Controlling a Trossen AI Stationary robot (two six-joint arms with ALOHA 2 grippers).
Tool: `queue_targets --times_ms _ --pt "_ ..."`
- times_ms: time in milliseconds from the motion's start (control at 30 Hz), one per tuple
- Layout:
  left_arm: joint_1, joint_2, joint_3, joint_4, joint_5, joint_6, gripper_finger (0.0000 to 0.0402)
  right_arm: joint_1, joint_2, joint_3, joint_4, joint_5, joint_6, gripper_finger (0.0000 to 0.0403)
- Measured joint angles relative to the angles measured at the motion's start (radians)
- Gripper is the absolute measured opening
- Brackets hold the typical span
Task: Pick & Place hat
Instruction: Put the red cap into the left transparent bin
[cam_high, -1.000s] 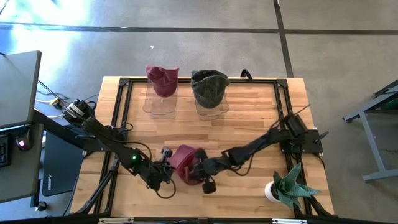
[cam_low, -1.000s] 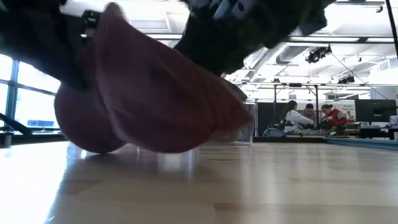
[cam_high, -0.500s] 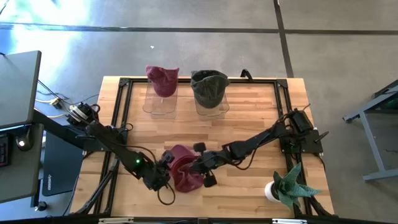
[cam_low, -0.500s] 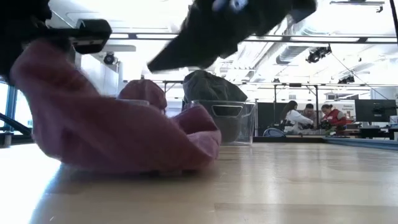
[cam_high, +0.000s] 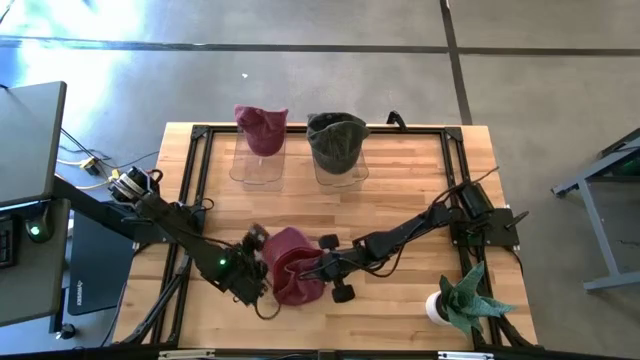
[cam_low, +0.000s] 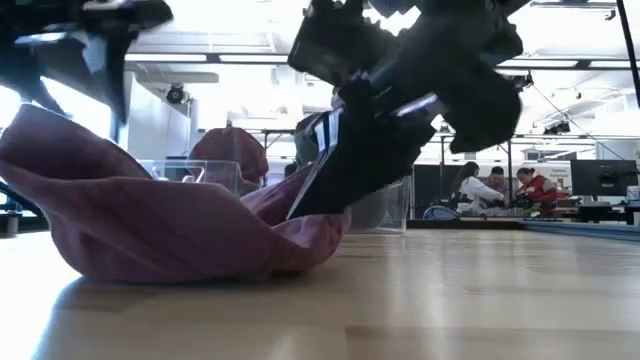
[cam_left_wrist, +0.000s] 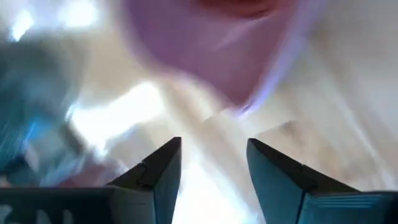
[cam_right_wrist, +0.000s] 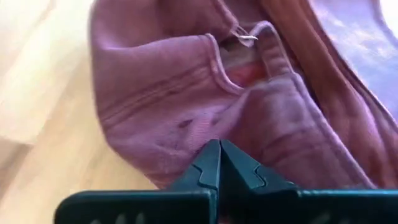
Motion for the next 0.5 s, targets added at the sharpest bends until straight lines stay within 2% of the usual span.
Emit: queue_targets --times_ms 100,200,267,400,433,500 --pt "0.0 -0.001 0.069 -0.118 -0.101 -0.248 0.0179 0.013 0.0 0.0 0.017 -0.046 0.0 0.0002" --pt "0.001 -0.002 0.103 0.018 -0.1 -0.374 0.0159 0.025 0.0 0.0 0.02 -0.04 -0.002 0.0001" --pt "0.0 -0.003 0.098 0.228 -0.013 -0.368 0.0136 0.028 0.0 0.0 0.02 0.008 -0.001 0.0002" --pt "0.001 0.022 0.031 0.699 0.261 -0.238 0.0081 0.031 0.0 0.0 0.022 0.045 0.0 0.0001" --pt "0.006 0.045 0.017 0.785 0.307 -0.214 0.0067 0.031 0.0 0.0 0.016 0.038 0.003 0.0001" --pt "0.013 0.095 0.004 0.842 0.368 -0.198 0.0039 0.032 0.0 0.0 0.006 0.032 0.006 0.0002"
